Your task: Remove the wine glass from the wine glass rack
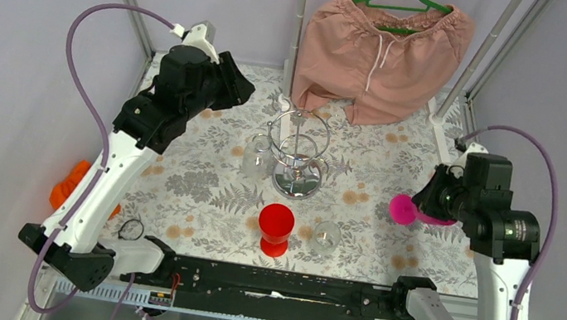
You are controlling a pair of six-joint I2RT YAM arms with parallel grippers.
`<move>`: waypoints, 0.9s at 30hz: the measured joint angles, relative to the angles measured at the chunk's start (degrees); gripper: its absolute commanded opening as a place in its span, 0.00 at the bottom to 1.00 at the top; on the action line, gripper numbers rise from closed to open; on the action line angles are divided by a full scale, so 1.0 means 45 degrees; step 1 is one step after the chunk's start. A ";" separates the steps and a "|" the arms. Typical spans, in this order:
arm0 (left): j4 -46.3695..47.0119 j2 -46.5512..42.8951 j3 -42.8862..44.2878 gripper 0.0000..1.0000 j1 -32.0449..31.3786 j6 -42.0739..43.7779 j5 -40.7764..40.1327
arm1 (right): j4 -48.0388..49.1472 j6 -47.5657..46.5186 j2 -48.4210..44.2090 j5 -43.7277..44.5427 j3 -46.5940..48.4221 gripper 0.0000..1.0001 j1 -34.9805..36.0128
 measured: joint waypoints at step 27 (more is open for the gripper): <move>-0.2603 0.2633 0.7635 0.55 0.1180 0.0053 -0.1943 | 0.6659 0.3123 0.4041 -0.8111 0.7028 0.00 0.1661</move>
